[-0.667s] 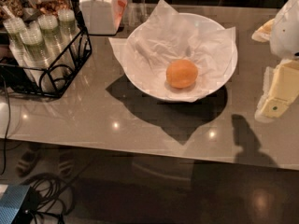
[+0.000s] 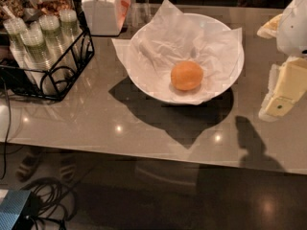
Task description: Pick orange from white bowl
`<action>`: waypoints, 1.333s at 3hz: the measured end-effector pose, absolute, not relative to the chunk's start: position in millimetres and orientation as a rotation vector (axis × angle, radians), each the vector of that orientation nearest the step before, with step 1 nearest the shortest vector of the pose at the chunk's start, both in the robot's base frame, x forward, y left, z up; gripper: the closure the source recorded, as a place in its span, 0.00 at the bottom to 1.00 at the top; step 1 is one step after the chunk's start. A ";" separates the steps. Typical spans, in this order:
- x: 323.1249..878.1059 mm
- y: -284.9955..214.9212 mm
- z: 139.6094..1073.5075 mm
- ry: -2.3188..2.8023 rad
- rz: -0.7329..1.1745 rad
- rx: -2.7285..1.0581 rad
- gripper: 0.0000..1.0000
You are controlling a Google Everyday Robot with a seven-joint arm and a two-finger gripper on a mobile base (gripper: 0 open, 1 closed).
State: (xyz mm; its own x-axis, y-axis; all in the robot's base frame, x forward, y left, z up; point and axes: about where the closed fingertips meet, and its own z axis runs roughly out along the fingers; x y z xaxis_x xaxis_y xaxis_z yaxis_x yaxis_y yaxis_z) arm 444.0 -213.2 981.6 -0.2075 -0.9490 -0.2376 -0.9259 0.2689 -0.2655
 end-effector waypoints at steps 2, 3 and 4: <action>507.7 -170.6 1003.6 1.932 0.135 -1.684 0.00; 510.9 -165.8 1009.6 1.909 0.156 -1.671 0.00; 513.5 -166.0 1007.6 1.884 0.191 -1.634 0.00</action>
Offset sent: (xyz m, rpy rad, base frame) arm 0.1127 0.0772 0.0448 0.4695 -0.1189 0.2559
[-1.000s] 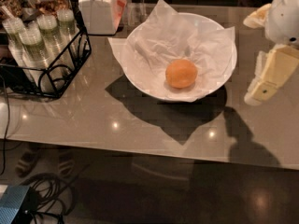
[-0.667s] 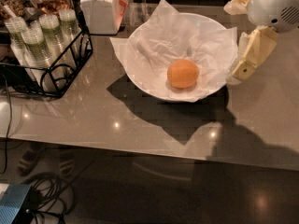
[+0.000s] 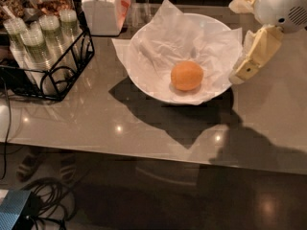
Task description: Pick orange from white bowl
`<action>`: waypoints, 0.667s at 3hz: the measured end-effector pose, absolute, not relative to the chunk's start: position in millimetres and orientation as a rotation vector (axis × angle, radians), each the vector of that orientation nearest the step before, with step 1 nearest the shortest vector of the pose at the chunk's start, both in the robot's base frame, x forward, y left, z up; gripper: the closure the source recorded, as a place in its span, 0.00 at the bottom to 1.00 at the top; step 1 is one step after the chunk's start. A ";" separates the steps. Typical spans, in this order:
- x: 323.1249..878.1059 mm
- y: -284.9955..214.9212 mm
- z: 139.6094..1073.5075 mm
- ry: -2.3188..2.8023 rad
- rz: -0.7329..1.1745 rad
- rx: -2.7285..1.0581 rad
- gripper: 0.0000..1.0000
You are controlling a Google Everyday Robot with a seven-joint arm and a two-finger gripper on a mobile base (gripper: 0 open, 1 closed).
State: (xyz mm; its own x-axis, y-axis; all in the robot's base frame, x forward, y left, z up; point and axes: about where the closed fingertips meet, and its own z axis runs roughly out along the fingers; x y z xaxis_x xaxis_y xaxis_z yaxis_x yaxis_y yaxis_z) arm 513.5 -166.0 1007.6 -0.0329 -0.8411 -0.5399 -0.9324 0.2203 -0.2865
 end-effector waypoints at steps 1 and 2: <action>535.0 -145.3 994.6 1.786 0.354 -1.587 0.00; 559.4 -119.1 976.9 1.730 0.518 -1.587 0.00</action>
Offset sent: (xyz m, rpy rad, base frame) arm 0.0753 0.0788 -0.0487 0.3702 0.1437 0.2141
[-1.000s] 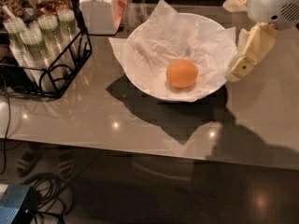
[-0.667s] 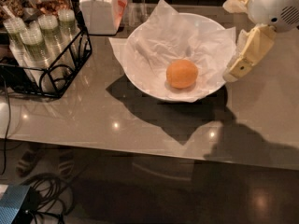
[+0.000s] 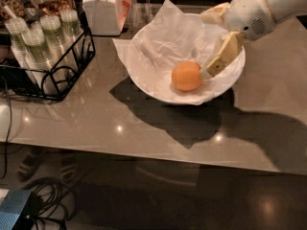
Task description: Pick orange from white bowl
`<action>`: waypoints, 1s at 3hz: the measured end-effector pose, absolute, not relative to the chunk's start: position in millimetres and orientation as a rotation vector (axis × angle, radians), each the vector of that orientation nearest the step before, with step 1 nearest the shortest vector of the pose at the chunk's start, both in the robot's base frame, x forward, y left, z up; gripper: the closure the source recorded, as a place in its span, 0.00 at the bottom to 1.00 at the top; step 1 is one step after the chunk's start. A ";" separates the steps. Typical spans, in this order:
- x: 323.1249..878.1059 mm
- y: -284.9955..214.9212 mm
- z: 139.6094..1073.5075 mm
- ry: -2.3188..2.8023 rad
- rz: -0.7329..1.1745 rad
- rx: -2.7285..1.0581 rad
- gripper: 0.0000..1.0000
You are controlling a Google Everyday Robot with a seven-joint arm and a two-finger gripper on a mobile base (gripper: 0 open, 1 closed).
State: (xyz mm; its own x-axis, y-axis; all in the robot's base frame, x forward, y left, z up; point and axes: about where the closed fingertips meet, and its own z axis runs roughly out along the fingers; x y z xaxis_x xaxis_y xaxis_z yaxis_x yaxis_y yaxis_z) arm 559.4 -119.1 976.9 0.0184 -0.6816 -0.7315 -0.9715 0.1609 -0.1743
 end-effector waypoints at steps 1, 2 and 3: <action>562.7 -118.2 973.0 1.729 0.531 -1.583 0.19; 563.4 -116.6 971.4 1.728 0.539 -1.585 0.21; 572.7 -107.7 950.5 1.736 0.631 -1.592 0.07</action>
Offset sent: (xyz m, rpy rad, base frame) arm 0.0056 0.0025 -0.0105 0.0213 0.0256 0.0086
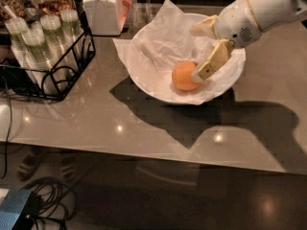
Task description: Pick orange from white bowl
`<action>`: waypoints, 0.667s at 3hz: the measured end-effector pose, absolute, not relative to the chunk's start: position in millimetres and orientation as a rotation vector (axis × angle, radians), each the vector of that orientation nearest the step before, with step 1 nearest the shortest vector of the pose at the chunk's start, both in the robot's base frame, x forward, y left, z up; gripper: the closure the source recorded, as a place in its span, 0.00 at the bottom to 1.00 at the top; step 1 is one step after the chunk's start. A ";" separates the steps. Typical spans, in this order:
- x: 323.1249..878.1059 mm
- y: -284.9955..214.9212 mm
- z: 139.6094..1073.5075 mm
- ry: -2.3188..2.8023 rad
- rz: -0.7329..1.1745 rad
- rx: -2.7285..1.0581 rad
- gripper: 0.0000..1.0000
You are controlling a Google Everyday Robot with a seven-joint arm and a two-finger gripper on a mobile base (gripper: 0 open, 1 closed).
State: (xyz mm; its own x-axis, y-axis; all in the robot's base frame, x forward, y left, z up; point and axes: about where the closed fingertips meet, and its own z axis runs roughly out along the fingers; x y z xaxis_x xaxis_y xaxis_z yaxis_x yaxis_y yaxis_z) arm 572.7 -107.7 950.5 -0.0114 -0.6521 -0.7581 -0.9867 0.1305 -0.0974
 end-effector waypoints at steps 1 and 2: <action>584.4 -100.0 927.1 1.761 0.730 -1.604 0.11; 592.9 -95.5 910.3 1.787 0.788 -1.609 0.12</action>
Offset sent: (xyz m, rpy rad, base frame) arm 0.0280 0.0116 -0.0573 0.0233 0.1947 0.0552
